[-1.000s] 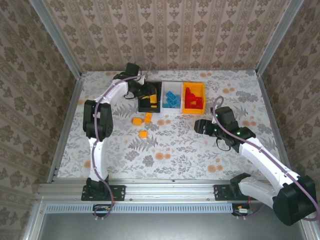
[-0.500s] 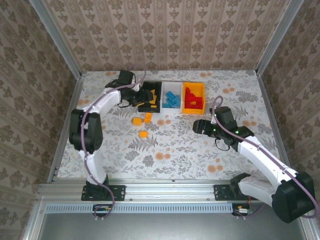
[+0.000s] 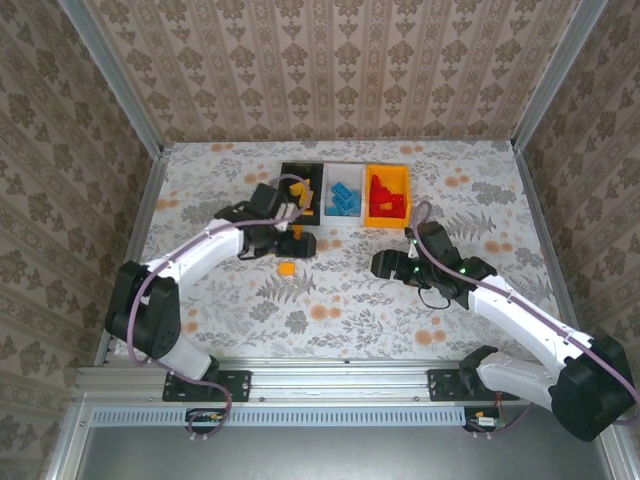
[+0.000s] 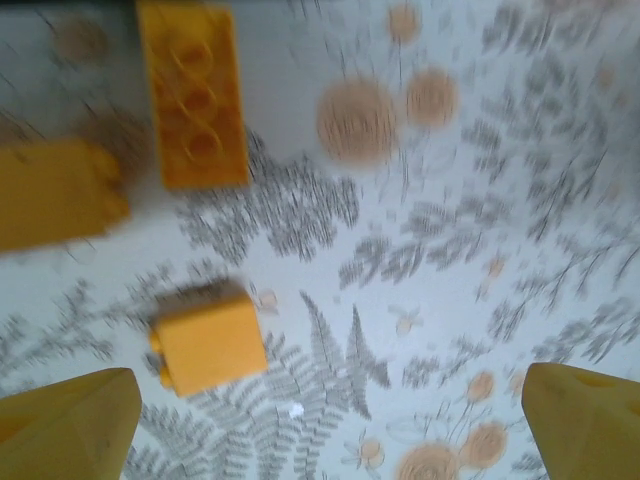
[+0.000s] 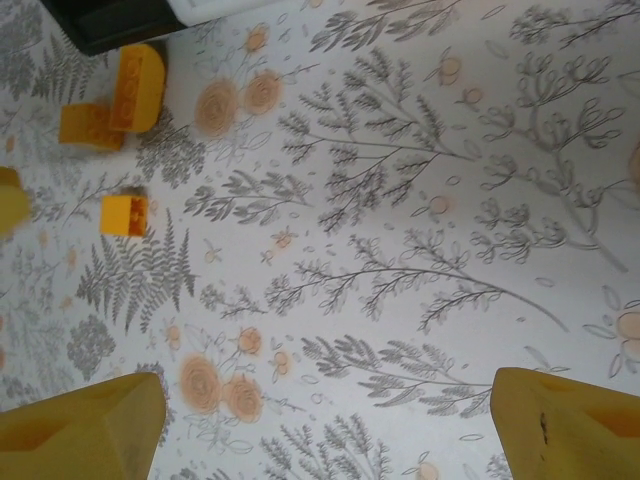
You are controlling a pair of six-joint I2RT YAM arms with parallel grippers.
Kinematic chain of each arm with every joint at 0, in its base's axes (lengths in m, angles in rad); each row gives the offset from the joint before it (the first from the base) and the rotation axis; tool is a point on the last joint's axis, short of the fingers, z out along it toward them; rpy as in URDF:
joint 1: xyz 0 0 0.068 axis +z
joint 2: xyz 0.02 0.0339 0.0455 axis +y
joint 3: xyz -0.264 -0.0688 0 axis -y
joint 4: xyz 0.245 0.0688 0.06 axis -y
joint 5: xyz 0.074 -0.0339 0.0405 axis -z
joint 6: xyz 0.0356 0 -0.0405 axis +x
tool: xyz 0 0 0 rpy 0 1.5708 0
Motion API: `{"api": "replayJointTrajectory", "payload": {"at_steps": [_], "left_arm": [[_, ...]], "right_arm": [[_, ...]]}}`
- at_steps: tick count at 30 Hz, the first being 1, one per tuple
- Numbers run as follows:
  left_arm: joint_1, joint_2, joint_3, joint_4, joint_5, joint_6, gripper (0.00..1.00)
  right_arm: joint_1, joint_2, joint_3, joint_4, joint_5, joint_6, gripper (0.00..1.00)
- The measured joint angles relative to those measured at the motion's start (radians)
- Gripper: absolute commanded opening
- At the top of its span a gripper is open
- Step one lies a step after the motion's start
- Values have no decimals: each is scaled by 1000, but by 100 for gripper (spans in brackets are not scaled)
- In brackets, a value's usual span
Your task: Sort the legos into containers by color
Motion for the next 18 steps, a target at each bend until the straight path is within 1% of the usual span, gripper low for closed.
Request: {"api": "replayJointTrajectory", "payload": {"at_steps": [3, 6, 11, 18], "left_arm": [[-69, 0, -11, -18, -68, -1, 100], [-93, 2, -11, -22, -111, -8, 100], [-90, 37, -11, -36, -172, -15, 100], [-59, 113, -11, -40, -175, -15, 100]], "right_arm": [[35, -29, -7, -8, 11, 26, 87], [71, -64, -17, -20, 30, 52, 88], [113, -137, -42, -60, 56, 93, 89], [118, -210, -71, -127, 87, 103, 89]]}}
